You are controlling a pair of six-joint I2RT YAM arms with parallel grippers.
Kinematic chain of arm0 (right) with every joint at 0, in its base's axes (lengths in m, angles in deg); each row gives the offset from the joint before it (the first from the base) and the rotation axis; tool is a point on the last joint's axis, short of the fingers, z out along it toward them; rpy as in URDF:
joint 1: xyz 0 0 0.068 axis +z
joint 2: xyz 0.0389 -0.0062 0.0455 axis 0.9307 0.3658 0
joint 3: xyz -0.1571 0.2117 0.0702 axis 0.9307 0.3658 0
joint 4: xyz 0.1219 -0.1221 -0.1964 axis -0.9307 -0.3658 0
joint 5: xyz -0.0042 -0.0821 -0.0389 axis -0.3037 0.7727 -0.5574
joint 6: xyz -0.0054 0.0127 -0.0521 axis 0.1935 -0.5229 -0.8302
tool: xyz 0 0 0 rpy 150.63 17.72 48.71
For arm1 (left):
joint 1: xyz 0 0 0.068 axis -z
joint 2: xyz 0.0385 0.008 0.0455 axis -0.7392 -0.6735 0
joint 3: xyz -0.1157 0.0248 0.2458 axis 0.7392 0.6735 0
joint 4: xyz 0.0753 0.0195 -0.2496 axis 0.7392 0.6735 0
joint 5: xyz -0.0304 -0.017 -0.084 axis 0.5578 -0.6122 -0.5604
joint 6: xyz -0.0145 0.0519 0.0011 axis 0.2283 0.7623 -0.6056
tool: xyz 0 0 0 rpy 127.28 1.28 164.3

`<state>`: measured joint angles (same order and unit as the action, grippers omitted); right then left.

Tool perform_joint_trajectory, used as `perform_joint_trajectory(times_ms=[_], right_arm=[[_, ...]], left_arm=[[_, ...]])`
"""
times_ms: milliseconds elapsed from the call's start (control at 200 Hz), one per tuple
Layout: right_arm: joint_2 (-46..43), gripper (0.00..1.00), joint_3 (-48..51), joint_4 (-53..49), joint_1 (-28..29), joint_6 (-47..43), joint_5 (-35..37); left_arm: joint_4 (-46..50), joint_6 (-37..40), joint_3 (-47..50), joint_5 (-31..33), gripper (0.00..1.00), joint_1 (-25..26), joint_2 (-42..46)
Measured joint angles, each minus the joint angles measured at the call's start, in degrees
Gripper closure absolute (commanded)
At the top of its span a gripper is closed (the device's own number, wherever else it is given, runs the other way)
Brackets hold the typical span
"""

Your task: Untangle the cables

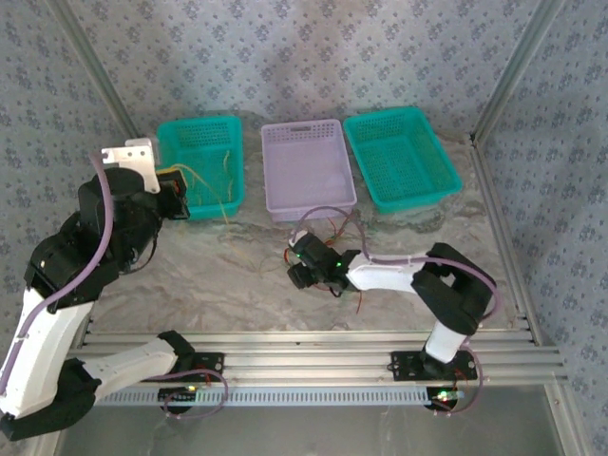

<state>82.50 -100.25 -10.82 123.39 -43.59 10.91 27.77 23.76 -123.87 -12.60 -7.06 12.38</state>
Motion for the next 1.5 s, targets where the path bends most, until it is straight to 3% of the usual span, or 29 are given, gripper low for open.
perform_joint_trajectory(times_ms=[50, 240, 420, 615, 894, 1069, 1499], right_arm=[[1.4, 0.44, -0.7, -0.5, 0.0, 0.3, 0.7], [2.1, 0.84, -0.9, -1.0, -0.2, 1.1, 1.6], [2.4, 1.00, -0.9, -0.3, -2.9, 2.3, 0.8], [2.9, 1.00, -0.9, 1.6, -4.6, 3.1, -2.0], [1.9, 1.00, 1.0, 3.0, -9.6, 4.9, -4.6], [-0.1, 1.00, 3.8, 4.7, -13.7, 5.3, -9.0], [-2.9, 1.00, 7.4, 6.6, -9.7, 3.0, -10.1]], left_arm=[[0.1, 0.0, -0.1, 0.0, 1.00, 0.0, 0.0], [2.2, 1.1, -5.2, 0.5, 1.00, 0.0, -0.7], [7.1, 3.7, -16.2, 2.3, 1.00, 0.0, -1.3], [16.3, 6.7, -27.8, 3.8, 1.00, 0.0, -3.9], [13.9, 9.6, -35.0, 12.4, 1.00, 1.8, -2.4], [13.4, 10.2, -34.8, 14.0, 1.00, 2.3, -2.1], [0.1, 21.6, -34.3, 13.8, 1.00, 2.3, -11.9]])
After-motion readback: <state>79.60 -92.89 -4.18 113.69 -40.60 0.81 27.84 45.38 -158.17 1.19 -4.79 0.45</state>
